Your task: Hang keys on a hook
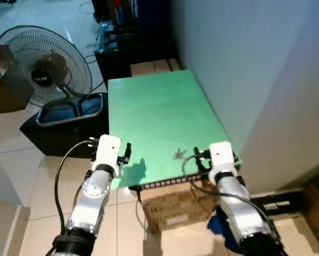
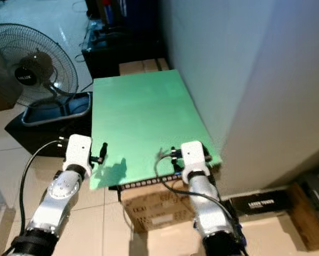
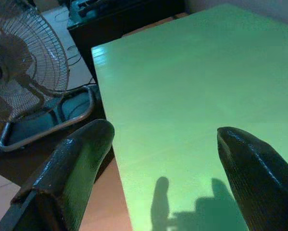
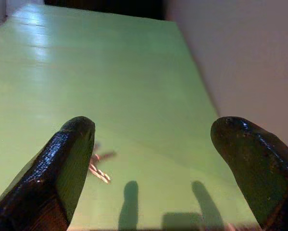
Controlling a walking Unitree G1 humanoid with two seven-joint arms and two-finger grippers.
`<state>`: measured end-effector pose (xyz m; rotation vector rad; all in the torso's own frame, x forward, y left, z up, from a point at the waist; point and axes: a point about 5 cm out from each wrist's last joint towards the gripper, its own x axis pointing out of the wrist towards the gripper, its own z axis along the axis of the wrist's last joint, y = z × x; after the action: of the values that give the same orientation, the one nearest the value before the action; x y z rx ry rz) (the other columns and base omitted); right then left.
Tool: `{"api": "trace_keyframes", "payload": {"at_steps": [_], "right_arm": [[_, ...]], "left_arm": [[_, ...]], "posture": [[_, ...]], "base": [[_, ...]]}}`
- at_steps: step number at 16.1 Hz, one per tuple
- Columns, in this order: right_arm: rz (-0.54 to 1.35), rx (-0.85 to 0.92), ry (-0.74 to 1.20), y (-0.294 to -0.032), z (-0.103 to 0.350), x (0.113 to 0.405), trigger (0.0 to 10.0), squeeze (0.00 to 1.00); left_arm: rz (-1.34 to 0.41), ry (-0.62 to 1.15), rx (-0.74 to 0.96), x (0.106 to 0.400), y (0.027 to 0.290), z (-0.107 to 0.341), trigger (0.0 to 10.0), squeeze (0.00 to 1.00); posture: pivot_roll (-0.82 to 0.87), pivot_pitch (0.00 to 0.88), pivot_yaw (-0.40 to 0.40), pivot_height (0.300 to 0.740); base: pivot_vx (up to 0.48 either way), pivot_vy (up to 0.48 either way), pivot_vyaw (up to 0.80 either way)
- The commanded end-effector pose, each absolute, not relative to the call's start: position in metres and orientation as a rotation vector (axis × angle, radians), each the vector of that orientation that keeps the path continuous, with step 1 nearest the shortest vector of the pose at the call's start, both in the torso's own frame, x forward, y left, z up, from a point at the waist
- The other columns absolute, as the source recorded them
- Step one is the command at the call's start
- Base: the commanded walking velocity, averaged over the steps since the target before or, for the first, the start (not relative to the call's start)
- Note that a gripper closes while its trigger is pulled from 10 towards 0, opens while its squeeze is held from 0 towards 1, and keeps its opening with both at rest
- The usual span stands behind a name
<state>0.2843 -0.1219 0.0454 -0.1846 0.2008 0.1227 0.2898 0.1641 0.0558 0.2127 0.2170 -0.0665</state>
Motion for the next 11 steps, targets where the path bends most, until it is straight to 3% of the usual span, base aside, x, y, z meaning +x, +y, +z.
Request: {"api": "trace_keyframes", "payload": {"at_steps": [1,3,11], "right_arm": [[0.112,-0.195,0.204,-0.127,0.044,0.284,10.0,0.0],[0.112,-0.194,0.206,-0.126,0.044,0.283,10.0,0.0],[0.123,-0.154,0.162,-0.119,0.059,0.3,10.0,0.0]], "left_arm": [[-0.077,0.211,0.209,0.292,0.162,0.058,10.0,0.0],[-0.077,0.212,0.212,0.292,0.162,0.058,10.0,0.0],[-0.061,0.218,0.236,0.289,0.165,0.056,10.0,0.0]], "posture": [[-0.16,0.0,0.102,0.74],[-0.16,0.0,0.103,0.74],[-0.15,0.005,0.12,0.74]], "base": [[0.446,0.0,0.0],[0.435,0.0,0.0],[0.0,0.0,0.0]]}}
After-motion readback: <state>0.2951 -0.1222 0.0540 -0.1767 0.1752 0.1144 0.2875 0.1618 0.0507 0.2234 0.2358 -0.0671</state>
